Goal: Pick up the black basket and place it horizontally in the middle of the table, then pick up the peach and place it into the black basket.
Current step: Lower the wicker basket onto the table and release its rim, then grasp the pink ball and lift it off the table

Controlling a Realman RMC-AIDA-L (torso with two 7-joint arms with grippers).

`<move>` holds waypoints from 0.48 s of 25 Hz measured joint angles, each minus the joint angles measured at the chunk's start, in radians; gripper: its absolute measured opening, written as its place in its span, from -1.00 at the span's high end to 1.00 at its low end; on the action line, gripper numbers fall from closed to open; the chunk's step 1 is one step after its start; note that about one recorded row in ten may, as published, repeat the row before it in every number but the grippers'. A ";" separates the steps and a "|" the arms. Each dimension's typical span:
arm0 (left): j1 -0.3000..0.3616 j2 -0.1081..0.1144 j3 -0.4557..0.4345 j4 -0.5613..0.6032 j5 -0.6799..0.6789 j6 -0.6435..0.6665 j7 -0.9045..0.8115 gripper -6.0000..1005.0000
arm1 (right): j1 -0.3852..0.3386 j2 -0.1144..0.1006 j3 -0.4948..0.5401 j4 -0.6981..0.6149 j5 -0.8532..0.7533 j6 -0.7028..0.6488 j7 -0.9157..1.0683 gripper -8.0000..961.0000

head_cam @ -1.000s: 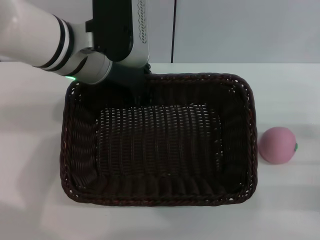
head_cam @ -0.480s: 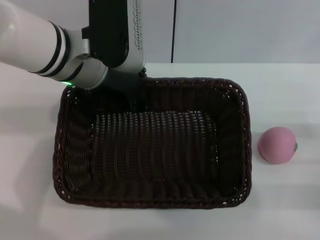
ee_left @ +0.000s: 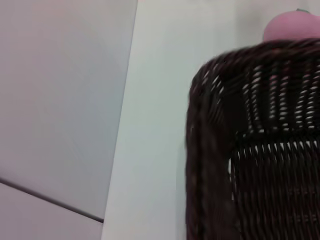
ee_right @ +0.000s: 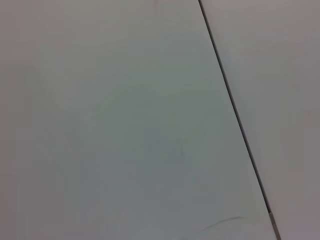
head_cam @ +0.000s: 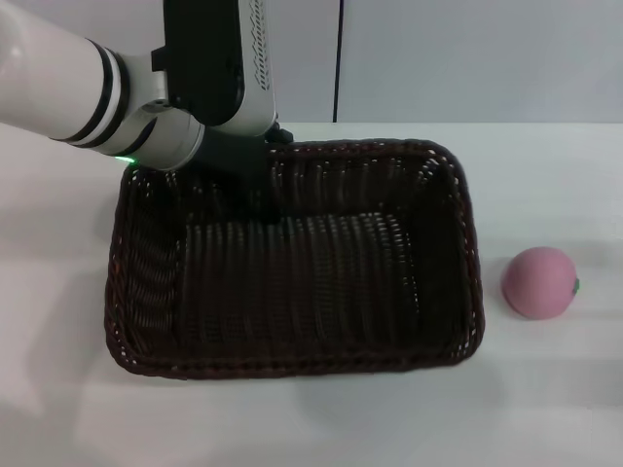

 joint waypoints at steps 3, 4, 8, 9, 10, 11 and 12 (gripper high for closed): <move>0.005 0.000 0.001 0.001 0.001 -0.016 -0.004 -0.42 | 0.000 0.000 0.000 0.000 0.000 0.000 0.000 -0.48; 0.009 0.000 0.000 0.002 0.001 -0.025 -0.005 -0.46 | 0.000 0.000 0.000 0.000 0.000 0.000 0.000 -0.48; 0.037 0.000 -0.018 0.028 -0.027 -0.079 -0.006 -0.52 | -0.001 0.000 -0.002 -0.004 -0.001 -0.003 0.000 -0.48; 0.046 0.000 -0.031 0.037 -0.047 -0.089 -0.006 -0.54 | -0.003 -0.001 -0.007 -0.014 -0.007 -0.005 0.001 -0.48; 0.065 0.000 -0.080 0.050 -0.107 -0.105 -0.005 -0.56 | -0.016 -0.005 -0.026 -0.066 -0.046 -0.008 0.036 -0.48; 0.065 0.000 -0.080 0.050 -0.107 -0.105 -0.005 -0.56 | -0.016 -0.005 -0.026 -0.066 -0.046 -0.008 0.036 -0.48; 0.075 0.000 -0.117 0.053 -0.155 -0.108 -0.003 -0.56 | -0.032 -0.008 -0.033 -0.120 -0.087 -0.008 0.085 -0.48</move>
